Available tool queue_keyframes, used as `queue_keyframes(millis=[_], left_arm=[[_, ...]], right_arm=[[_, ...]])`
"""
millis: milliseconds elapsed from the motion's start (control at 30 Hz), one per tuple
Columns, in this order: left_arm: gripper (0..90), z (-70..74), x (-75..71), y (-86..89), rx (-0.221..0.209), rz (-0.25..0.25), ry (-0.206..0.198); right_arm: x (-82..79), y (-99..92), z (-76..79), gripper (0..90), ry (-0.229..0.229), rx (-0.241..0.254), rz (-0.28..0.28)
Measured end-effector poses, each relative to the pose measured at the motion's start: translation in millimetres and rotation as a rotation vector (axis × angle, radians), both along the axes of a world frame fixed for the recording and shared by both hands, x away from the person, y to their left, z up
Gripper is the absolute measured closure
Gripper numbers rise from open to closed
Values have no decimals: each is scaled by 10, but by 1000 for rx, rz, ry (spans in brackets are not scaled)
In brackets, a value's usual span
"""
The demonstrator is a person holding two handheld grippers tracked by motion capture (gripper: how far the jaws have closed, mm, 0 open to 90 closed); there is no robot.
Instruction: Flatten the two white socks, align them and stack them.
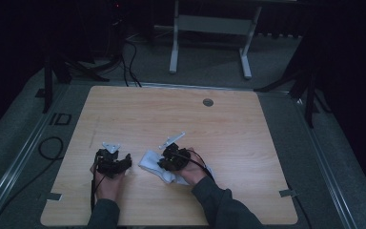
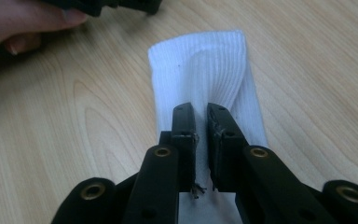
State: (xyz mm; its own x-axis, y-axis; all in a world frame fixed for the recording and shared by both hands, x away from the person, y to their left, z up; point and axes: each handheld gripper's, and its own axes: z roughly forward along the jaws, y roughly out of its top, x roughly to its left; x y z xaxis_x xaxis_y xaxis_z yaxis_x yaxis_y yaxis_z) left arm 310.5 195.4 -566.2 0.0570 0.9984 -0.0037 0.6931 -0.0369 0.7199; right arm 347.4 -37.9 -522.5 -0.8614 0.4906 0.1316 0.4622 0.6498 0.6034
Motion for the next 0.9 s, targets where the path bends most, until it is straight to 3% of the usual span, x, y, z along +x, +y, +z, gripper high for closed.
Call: queue_keyframes(millis=[167, 300, 433, 500, 667, 767, 867, 900], left_arm=[[340, 2, -1, 2, 2, -2, 2], [357, 10, -9, -4, 3, -7, 7], [427, 38, -32, -18, 4, -37, 23], [536, 44, -40, -26, 3, -51, 24], [681, 70, -56, -68, 10, -94, 35], [749, 90, -72, -90, -2, -120, 18], [792, 181, -132, -162, -30, -183, -49], [798, 181, -132, -162, -30, -183, -49]], right_arm=[[-17, -4, 60, 829, -21, 28, -10], [0, 26, 4, 828, -16, 13, -16], [11, 55, -67, 826, -15, -8, -25], [15, 71, -128, 821, -9, -19, -23], [-1, 76, -166, 816, -8, -30, -27], [-2, 74, -185, 810, -6, -45, -16], [5, 67, -198, 809, 0, -43, -13], [5, 67, -198, 809, 0, -43, -13]])
